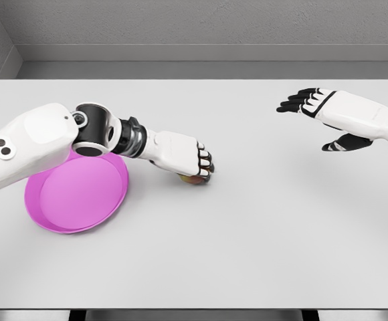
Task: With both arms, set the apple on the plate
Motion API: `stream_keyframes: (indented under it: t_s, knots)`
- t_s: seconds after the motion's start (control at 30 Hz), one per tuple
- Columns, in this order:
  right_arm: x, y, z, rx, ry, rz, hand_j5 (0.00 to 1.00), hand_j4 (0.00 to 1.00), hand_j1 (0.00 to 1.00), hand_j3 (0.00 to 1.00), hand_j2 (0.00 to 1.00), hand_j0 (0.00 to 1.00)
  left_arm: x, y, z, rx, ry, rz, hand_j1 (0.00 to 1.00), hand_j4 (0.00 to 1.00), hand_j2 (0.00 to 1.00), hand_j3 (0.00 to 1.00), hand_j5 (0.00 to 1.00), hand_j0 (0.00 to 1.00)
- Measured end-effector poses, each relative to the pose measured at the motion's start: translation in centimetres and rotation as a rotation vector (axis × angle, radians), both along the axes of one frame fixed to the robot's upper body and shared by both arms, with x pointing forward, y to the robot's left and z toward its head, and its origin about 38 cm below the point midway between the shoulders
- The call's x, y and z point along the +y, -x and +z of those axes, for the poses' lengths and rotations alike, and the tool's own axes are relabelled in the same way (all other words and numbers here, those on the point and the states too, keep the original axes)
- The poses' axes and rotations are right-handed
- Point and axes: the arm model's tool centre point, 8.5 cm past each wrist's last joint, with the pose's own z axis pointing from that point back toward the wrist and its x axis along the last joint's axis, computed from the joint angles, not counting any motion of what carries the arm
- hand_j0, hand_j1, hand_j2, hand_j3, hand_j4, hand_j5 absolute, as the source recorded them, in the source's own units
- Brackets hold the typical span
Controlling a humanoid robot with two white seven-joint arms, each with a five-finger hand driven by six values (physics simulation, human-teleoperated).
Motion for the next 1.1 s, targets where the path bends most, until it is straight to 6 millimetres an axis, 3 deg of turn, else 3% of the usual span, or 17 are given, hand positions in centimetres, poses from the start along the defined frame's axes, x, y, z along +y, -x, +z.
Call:
stream_keyframes:
  t_s: [0.07, 0.1, 0.17, 0.33, 0.57, 0.8, 0.87, 0.93, 1.1]
  knots:
    - [-0.1, 0.0, -0.1, 0.002, 0.0, -0.002, 1.0, 1.0, 1.0, 1.0, 1.0, 1.0, 0.1, 0.0, 0.0, 0.0, 0.0, 0.002, 0.27, 0.27, 0.27, 0.27, 0.27, 0.27]
    - [-0.1, 0.0, -0.1, 0.002, 0.0, -0.004, 1.0, 1.0, 1.0, 1.0, 1.0, 1.0, 0.1, 0.0, 0.0, -0.001, 0.0, 0.003, 0.18, 0.18, 0.18, 0.18, 0.18, 0.18]
    - [-0.2, 0.0, 0.0, 0.001, -0.001, -0.006, 1.0, 1.0, 1.0, 1.0, 1.0, 1.0, 0.1, -0.1, 0.1, -0.002, 0.003, 0.005, 0.13, 0.13, 0.13, 0.13, 0.13, 0.13]
    - [-0.3, -0.1, 0.0, 0.0, -0.001, -0.008, 1.0, 1.0, 1.0, 1.0, 1.0, 1.0, 1.7, -0.5, 1.3, 0.039, 0.067, 0.061, 0.13, 0.13, 0.13, 0.13, 0.13, 0.13]
    - [-0.3, -0.1, 0.0, 0.0, -0.001, -0.008, 1.0, 1.0, 1.0, 1.0, 1.0, 1.0, 8.9, -1.9, 5.3, 0.027, 0.166, 0.222, 0.12, 0.12, 0.12, 0.12, 0.12, 0.12]
    - [-0.3, 0.0, 0.1, -0.001, 0.0, -0.008, 1.0, 1.0, 1.0, 1.0, 1.0, 1.0, 15.9, 0.7, 8.2, 0.008, 0.16, 0.305, 0.08, 0.08, 0.08, 0.08, 0.08, 0.08]
    - [-0.3, 0.0, 0.1, -0.001, -0.001, -0.007, 1.0, 1.0, 1.0, 1.0, 1.0, 1.0, 17.6, 2.2, 7.3, 0.036, 0.142, 0.324, 0.08, 0.08, 0.08, 0.08, 0.08, 0.08]
    - [-0.2, 0.0, 0.1, -0.001, 0.0, -0.007, 1.0, 1.0, 1.0, 1.0, 1.0, 1.0, 19.3, 3.1, 7.9, 0.025, 0.127, 0.345, 0.08, 0.08, 0.08, 0.08, 0.08, 0.08]
    - [-0.2, 0.0, 0.1, -0.002, -0.001, -0.006, 1.0, 1.0, 1.0, 1.0, 1.0, 1.0, 22.2, 5.5, 5.3, 0.099, 0.08, 0.4, 0.09, 0.09, 0.09, 0.09, 0.09, 0.09]
